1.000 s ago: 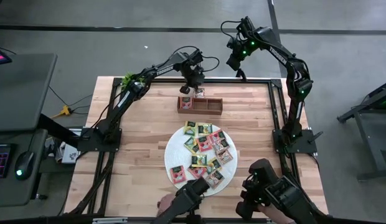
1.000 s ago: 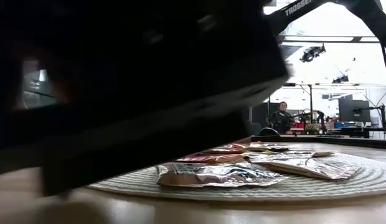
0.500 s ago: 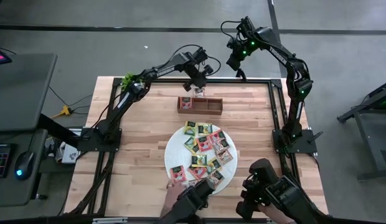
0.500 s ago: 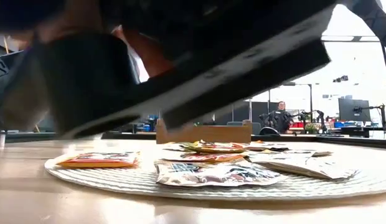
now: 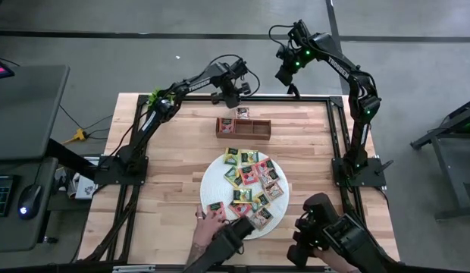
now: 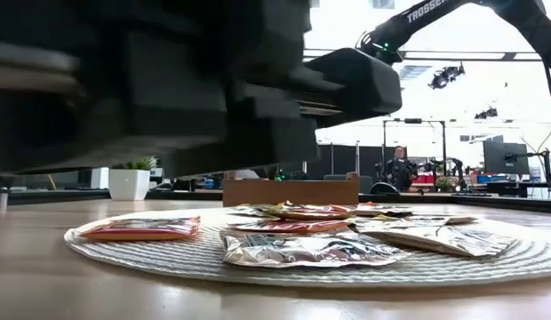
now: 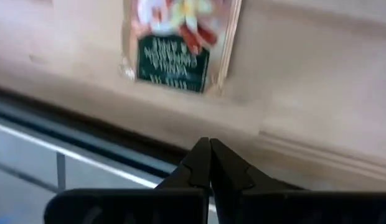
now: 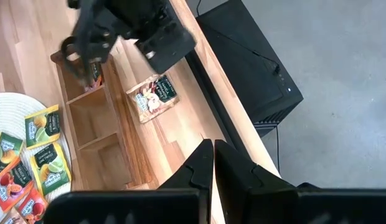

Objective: Pick & Place Tea
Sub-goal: Put the brown tea bag into the middle section of the wooden organizer

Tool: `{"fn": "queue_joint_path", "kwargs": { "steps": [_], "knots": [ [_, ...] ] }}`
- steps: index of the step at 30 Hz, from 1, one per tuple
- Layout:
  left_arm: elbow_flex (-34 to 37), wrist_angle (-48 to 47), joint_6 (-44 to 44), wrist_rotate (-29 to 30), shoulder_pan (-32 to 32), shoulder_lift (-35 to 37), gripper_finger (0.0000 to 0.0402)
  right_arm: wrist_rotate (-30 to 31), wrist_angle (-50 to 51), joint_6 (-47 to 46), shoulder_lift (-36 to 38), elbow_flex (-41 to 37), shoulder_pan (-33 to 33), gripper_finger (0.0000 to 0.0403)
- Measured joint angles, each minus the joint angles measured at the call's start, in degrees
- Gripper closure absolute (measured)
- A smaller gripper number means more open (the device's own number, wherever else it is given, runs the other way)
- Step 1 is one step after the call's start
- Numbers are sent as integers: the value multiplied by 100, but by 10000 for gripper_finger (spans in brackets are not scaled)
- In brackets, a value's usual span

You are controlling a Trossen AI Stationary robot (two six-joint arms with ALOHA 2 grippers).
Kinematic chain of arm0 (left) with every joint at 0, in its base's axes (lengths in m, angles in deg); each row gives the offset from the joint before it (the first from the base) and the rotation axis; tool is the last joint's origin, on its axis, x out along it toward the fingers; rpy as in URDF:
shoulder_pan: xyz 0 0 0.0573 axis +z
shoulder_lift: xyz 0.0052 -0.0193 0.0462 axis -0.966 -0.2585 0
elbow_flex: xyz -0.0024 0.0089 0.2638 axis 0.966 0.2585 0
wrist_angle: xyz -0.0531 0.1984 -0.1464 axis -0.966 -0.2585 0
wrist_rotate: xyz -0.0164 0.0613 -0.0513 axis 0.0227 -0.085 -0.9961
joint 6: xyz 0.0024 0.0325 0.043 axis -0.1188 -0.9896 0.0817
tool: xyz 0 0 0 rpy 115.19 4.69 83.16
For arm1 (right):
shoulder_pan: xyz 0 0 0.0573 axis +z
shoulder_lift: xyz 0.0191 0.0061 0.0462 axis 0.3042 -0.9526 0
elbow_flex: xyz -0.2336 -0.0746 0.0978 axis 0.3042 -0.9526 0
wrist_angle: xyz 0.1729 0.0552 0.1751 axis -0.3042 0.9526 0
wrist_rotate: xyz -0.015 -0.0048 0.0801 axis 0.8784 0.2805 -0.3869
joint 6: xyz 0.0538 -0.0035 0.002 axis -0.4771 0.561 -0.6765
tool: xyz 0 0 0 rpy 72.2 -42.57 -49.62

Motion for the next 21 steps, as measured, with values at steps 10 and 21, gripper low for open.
{"fn": "queue_joint_path", "kwargs": {
  "steps": [10, 21],
  "knots": [
    [-3, -357, -297, -601, 76, 3, 402, -2, -116, 2, 0, 0, 0, 391],
    [-15, -279, -533, -782, 81, -273, 402, -2, -150, 2, 0, 0, 0, 391]
  ]
}}
